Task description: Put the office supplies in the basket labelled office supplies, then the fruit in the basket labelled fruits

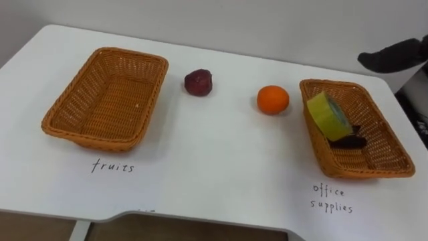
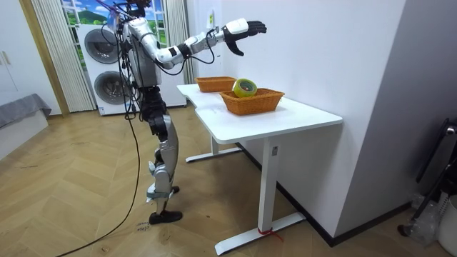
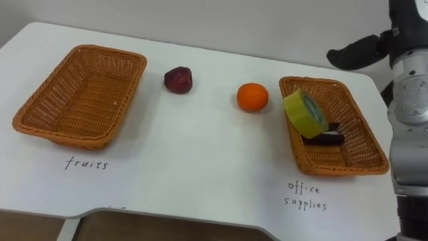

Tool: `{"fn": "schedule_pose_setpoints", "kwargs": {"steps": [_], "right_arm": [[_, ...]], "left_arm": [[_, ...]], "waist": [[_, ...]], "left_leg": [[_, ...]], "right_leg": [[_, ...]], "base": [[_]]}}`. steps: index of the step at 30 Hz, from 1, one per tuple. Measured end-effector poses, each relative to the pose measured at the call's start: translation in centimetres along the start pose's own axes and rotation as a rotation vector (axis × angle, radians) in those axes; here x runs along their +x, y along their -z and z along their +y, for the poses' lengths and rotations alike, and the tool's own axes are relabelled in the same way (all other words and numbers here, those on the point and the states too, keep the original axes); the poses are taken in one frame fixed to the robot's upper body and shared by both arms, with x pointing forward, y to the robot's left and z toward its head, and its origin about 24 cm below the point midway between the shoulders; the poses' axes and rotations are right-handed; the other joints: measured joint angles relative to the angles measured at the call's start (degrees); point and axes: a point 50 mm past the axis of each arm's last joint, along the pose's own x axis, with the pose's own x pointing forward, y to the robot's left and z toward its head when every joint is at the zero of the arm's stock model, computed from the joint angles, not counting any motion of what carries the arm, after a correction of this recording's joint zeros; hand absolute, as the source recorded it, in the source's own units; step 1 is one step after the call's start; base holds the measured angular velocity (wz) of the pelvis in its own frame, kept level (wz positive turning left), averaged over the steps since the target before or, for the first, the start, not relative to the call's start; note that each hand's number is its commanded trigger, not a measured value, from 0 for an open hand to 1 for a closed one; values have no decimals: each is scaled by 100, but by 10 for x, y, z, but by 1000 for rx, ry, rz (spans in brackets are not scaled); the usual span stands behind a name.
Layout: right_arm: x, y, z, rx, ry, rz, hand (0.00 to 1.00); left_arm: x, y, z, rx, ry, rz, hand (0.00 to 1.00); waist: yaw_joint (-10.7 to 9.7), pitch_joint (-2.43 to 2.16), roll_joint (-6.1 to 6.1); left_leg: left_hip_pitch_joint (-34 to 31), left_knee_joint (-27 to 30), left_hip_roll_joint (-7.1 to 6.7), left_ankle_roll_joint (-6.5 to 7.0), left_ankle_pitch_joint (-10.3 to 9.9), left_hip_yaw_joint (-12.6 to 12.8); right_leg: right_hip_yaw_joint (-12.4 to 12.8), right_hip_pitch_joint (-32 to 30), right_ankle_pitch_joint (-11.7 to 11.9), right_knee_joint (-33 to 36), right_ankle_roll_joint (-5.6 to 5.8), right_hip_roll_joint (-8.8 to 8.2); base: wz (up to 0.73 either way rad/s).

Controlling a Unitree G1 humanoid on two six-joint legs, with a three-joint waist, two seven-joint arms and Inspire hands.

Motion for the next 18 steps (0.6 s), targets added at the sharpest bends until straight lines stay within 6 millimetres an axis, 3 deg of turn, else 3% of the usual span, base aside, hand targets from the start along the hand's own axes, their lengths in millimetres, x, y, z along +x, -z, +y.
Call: {"fn": "schedule_pose_setpoints", "kwargs": {"steps": [6, 14, 15, 18], "right_arm": [[1, -7, -6, -18, 15, -34, 0], [-2, -23, 2, -24, -22, -112, 0], [-1, -23, 2, -22, -28, -109, 0], [4, -22, 8, -5, -55, -97, 0]], "left_arm": [[0, -1, -2, 11, 9, -6, 0], [0, -2, -5, 20, 17, -13, 0], [0, -1, -5, 23, 16, -12, 0], [0, 1, -4, 31, 11, -4, 0]], "waist": [[29, -8, -18], [78, 7, -22], [126, 13, -26], [228, 98, -37]], "left_leg": [[-74, 1, 4, 0, 0, -1], [-73, -37, 1, 0, 0, -46], [-73, -39, 2, 0, 0, -44], [-7, -38, 5, -1, 0, -43]], "right_leg": [[-17, -50, 0, 7, 0, -1], [-32, -41, 0, 8, 0, 1], [-36, -39, 0, 8, 0, 1], [-45, 22, 0, 5, 0, 1]], "base": [[0], [1], [0], [0]]}}
